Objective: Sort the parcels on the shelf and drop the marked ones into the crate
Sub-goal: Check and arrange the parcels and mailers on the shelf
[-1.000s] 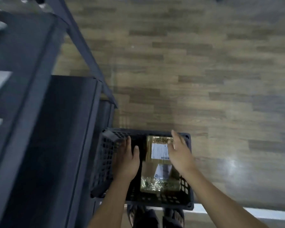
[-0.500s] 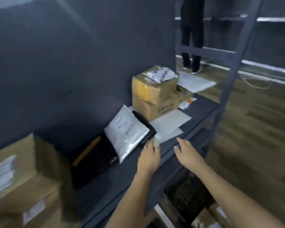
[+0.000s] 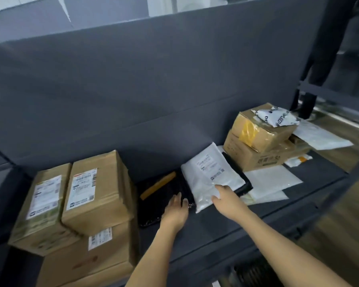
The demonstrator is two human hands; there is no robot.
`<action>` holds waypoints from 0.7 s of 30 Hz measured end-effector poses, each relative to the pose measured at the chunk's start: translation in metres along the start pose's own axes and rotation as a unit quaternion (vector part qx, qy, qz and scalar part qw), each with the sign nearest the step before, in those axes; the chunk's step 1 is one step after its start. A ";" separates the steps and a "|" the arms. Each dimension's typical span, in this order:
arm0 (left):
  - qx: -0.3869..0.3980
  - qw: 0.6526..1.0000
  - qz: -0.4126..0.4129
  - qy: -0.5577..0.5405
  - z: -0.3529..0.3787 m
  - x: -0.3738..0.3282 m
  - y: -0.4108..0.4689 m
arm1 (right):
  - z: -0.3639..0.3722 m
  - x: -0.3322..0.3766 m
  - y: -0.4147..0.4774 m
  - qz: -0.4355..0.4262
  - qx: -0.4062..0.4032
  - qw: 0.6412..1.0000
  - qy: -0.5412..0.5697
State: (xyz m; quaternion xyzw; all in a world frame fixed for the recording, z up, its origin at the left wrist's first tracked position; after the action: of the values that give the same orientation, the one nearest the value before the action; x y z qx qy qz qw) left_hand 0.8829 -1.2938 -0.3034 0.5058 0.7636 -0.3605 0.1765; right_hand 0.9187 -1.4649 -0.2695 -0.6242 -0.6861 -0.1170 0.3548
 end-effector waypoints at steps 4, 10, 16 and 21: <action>0.044 0.998 0.012 -0.035 0.005 0.002 0.037 | 0.005 -0.006 0.041 0.043 -0.010 0.999 -0.021; 0.055 0.998 0.021 0.036 0.014 0.030 0.085 | -0.011 -0.036 0.087 0.130 -0.071 0.988 -0.037; 0.090 0.958 0.053 0.268 0.034 0.063 0.098 | -0.012 -0.048 0.107 0.132 -0.096 0.983 -0.081; 0.084 0.914 0.044 0.395 0.035 0.076 0.113 | 0.000 -0.037 0.121 0.091 -0.090 0.987 -0.099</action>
State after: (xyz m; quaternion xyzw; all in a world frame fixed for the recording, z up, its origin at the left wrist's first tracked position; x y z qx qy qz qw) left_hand 0.9492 -1.2449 -0.4173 0.6534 0.7148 -0.1854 -0.1668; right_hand 1.0316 -1.4701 -0.3266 -0.7216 -0.6452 -0.0826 0.2368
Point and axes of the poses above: each hand's wrist, its own y-axis towards the middle knuckle, its own z-axis out of the palm, x = y × z, the point moved 10 cm from there along y, towards the middle knuckle, and after that the axes turned 2 degrees about -x, right-handed, at the moved point
